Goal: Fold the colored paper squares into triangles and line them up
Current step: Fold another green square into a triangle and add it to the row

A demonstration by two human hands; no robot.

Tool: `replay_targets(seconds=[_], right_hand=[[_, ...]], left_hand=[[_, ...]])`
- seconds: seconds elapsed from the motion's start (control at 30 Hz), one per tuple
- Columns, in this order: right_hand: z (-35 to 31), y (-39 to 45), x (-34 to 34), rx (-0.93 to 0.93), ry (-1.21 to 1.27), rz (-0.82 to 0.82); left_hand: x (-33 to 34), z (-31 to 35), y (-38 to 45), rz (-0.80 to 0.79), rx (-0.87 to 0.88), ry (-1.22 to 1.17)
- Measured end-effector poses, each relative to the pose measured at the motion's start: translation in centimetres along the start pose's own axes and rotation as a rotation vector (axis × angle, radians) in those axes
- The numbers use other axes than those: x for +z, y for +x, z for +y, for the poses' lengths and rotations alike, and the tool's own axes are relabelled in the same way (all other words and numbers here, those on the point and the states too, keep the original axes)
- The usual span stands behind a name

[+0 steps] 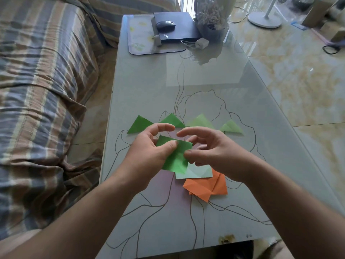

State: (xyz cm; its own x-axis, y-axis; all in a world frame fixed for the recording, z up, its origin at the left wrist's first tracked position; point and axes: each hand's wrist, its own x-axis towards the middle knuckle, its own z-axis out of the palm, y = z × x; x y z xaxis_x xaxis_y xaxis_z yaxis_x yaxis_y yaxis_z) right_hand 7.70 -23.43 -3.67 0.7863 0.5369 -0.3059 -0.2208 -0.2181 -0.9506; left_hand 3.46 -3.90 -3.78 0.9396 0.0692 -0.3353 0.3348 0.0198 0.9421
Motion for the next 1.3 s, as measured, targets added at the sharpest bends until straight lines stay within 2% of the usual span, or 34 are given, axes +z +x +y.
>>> replay_targets(seconds=[0.1, 0.23, 0.37, 0.6, 0.73, 1.03, 1.17, 1.3], right_hand=[[0.3, 0.0, 0.3, -0.061, 0.012, -0.044], [0.5, -0.1, 0.6, -0.092, -0.045, -0.017], [0.8, 0.1, 0.7, -0.102, 0.027, 0.005], [0.9, 0.5, 0.6, -0.069, -0.004, 0.118], [0.9, 0.5, 0.2, -0.102, -0.019, 0.125], [1.2, 0.4, -0.7, -0.170, -0.252, 0.102], [1.5, 0.5, -0.3, -0.136, -0.083, 0.118], [1.5, 0.7, 0.3, -0.128, -0.025, 0.170]], left_hand=[[-0.2, 0.1, 0.1, -0.015, -0.018, -0.009], [-0.2, 0.0, 0.2, -0.028, -0.043, -0.044], [-0.3, -0.2, 0.5, -0.039, -0.072, -0.078], [-0.2, -0.4, 0.3, -0.058, -0.048, -0.027], [-0.2, -0.2, 0.2, -0.055, -0.040, -0.009], [-0.5, 0.0, 0.1, -0.044, 0.021, 0.065], [-0.6, -0.1, 0.2, -0.075, 0.048, 0.058], [-0.5, -0.1, 0.0, -0.105, 0.049, 0.044]])
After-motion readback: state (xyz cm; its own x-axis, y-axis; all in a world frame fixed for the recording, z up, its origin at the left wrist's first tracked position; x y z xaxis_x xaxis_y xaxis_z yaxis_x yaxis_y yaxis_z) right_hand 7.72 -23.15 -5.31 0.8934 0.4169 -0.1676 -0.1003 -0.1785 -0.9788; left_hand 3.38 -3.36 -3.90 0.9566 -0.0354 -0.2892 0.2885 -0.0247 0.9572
